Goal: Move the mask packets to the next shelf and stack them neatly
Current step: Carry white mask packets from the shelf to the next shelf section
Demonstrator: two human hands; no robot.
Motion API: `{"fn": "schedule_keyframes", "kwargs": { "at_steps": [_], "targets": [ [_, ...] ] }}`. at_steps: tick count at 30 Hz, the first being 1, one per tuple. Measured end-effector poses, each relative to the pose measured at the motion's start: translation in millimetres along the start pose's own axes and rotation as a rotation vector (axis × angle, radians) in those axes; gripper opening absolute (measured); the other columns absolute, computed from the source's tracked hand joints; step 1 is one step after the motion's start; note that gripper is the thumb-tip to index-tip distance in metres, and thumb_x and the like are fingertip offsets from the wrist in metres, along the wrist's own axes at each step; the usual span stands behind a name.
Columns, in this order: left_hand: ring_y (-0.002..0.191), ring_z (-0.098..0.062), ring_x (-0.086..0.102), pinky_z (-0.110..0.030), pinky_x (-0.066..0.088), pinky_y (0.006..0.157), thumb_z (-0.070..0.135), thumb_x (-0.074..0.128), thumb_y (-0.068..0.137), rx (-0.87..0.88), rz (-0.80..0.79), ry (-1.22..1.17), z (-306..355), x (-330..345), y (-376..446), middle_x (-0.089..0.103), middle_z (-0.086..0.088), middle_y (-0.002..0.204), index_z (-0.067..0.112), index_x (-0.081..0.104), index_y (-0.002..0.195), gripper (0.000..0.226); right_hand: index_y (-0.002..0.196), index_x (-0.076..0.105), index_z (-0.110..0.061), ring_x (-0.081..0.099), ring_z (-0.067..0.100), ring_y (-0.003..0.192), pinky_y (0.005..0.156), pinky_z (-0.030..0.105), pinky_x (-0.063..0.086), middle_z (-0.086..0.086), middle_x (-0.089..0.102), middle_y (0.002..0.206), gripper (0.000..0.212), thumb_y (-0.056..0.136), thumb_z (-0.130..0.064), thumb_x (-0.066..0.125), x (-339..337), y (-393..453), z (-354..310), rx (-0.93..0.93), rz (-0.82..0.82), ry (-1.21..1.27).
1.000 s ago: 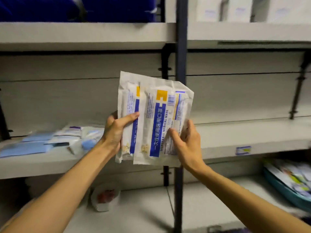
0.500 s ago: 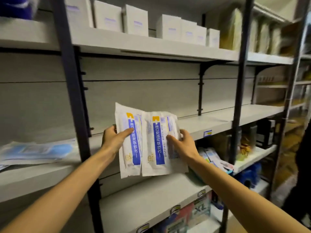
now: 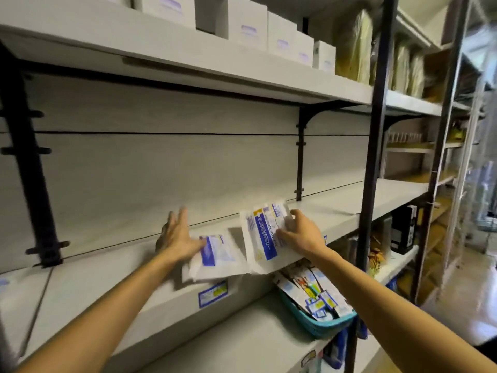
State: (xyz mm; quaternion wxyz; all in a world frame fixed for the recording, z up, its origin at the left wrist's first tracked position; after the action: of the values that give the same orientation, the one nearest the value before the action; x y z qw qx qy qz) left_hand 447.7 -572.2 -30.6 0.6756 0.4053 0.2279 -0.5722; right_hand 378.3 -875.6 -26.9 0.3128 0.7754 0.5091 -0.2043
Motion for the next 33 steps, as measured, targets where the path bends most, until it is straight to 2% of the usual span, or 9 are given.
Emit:
{"fn": "schedule_keyframes", "kwargs": {
  "at_steps": [2,4,7,9,12,17,21,25,33],
  "targets": [
    [0.153,-0.028,0.021,-0.045,0.027,0.120,0.043,0.063,0.094,0.154,-0.047,0.247,12.9,15.5,8.0,0.010,-0.004,0.170,0.024,0.021,0.160,0.081,0.148,0.041,-0.018,0.054,0.030,0.126,0.103,0.044,0.049,0.010,0.053,0.143,0.062,0.095,-0.043,0.062,1.6,20.5,-4.6,-0.075,0.069,-0.464],
    [0.150,-0.025,0.029,-0.046,0.028,0.120,0.045,0.052,0.101,0.222,-0.140,0.248,20.3,40.2,11.7,0.020,-0.001,0.168,0.027,0.030,0.157,0.063,0.147,0.044,-0.019,0.044,0.030,0.135,0.111,0.045,0.041,0.009,0.046,0.150,0.057,0.097,-0.043,0.058,22.0,38.1,-3.7,-0.139,0.035,-0.631],
    [0.150,-0.024,0.030,-0.044,0.026,0.121,0.052,0.033,0.105,0.225,-0.282,0.295,28.0,78.3,19.8,0.024,0.002,0.167,0.028,0.032,0.157,0.057,0.135,0.059,-0.020,0.055,0.030,0.124,0.106,0.047,0.047,0.009,0.057,0.141,0.040,0.103,-0.038,0.043,64.4,54.4,6.2,-0.139,-0.194,-0.504],
    [0.149,-0.023,0.032,-0.042,0.028,0.119,0.052,0.030,0.106,0.226,-0.293,0.314,37.0,94.0,32.2,0.030,0.002,0.165,0.026,0.031,0.158,0.058,0.131,0.061,-0.020,0.058,0.029,0.117,0.105,0.048,0.048,0.008,0.061,0.135,0.051,0.102,-0.054,0.037,82.9,62.2,14.0,-0.121,-0.293,-0.464],
    [0.144,-0.022,0.038,-0.041,0.032,0.116,0.050,0.029,0.106,0.254,-0.272,0.340,59.3,117.2,52.5,0.039,0.002,0.160,0.024,0.036,0.155,0.056,0.145,0.048,-0.023,0.048,0.030,0.135,0.119,0.056,0.025,0.007,0.052,0.147,0.069,0.096,-0.070,0.034,80.2,83.4,26.1,-0.174,-0.305,-0.608],
    [0.143,-0.022,0.038,-0.040,0.033,0.116,0.052,0.028,0.104,0.232,-0.239,0.375,78.5,147.9,76.8,0.041,0.004,0.158,0.024,0.036,0.154,0.058,0.152,0.040,-0.027,0.033,0.026,0.147,0.122,0.056,0.014,0.004,0.040,0.159,0.058,0.101,-0.055,0.042,57.9,124.5,60.2,-0.174,-0.400,-0.575],
    [0.141,-0.024,0.040,-0.041,0.032,0.115,0.050,0.029,0.103,0.181,-0.213,0.391,114.0,181.7,98.3,0.044,0.002,0.156,0.024,0.040,0.152,0.056,0.152,0.040,-0.031,0.027,0.024,0.150,0.122,0.058,0.010,0.000,0.035,0.162,0.052,0.101,-0.040,0.036,28.0,170.2,101.7,-0.183,-0.374,-0.610],
    [0.140,-0.026,0.042,-0.042,0.034,0.112,0.049,0.028,0.102,0.143,-0.182,0.413,154.0,218.6,114.7,0.046,0.000,0.153,0.023,0.044,0.148,0.055,0.149,0.042,-0.034,0.036,0.026,0.144,0.117,0.053,0.028,0.001,0.039,0.159,0.051,0.099,-0.039,0.032,3.3,207.9,140.6,-0.194,-0.329,-0.623],
    [0.143,-0.027,0.037,-0.043,0.031,0.116,0.048,0.027,0.103,0.046,-0.140,0.431,209.0,267.8,136.0,0.041,-0.003,0.158,0.020,0.039,0.152,0.058,0.156,0.029,-0.027,0.026,0.029,0.149,0.122,0.056,0.016,0.004,0.029,0.164,0.054,0.103,-0.038,0.027,-35.7,274.5,210.6,-0.146,-0.340,-0.597]
  ]
}}
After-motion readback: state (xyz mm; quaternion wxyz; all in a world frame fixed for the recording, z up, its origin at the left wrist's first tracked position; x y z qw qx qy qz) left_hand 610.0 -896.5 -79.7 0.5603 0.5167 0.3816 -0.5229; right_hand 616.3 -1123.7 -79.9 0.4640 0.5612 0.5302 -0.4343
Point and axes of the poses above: each hand's wrist, its own y-axis towards the middle knuckle, its own x-axis out of the palm, z = x × y, the point moved 8 cm from there along y, towards the middle knuckle
